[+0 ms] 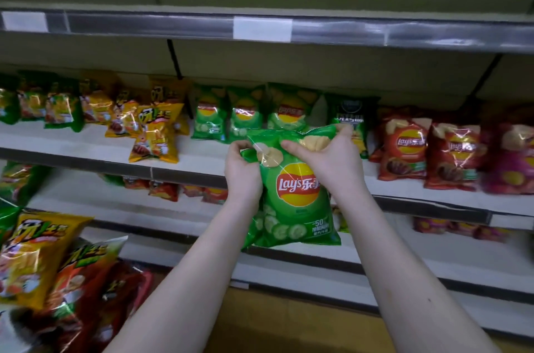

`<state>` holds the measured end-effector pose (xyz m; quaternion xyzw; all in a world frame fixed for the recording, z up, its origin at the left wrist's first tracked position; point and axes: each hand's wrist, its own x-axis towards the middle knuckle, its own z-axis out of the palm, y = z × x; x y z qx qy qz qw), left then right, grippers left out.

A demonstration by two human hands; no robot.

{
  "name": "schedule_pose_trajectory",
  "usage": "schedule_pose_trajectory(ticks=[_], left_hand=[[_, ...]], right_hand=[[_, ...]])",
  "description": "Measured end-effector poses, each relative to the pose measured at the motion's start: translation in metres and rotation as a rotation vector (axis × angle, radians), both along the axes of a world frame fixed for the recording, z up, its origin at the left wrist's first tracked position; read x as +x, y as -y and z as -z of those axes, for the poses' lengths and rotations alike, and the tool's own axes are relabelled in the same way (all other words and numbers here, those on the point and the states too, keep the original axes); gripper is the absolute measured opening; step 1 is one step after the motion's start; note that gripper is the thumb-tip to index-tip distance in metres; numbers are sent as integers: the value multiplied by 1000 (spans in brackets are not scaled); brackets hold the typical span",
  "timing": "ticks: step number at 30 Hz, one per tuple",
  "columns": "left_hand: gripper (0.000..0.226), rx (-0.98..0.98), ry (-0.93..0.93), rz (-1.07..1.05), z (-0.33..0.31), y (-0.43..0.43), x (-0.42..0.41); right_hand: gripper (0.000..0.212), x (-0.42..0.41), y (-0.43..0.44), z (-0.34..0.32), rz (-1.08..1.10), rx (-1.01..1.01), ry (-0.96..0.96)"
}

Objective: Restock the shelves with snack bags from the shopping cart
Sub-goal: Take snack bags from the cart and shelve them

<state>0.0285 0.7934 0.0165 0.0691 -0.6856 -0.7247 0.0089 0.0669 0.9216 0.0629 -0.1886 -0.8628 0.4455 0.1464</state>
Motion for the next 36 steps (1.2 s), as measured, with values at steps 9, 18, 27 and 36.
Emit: schedule_pose_trajectory(ticks=[9, 18, 27, 36], left_hand=[[29, -69, -12, -68, 6, -38, -29], [28, -54, 7, -16, 19, -18, -111], [33, -131, 18, 132, 17, 39, -221], [76, -311, -23, 180, 32, 56, -273]], right_hand=[[95, -28, -28, 22, 27, -106, -123], [103, -104, 2, 44, 66, -161, -181], [97, -192, 21, 59, 261, -234, -255], [97, -223, -5, 96, 418, -237, -195]])
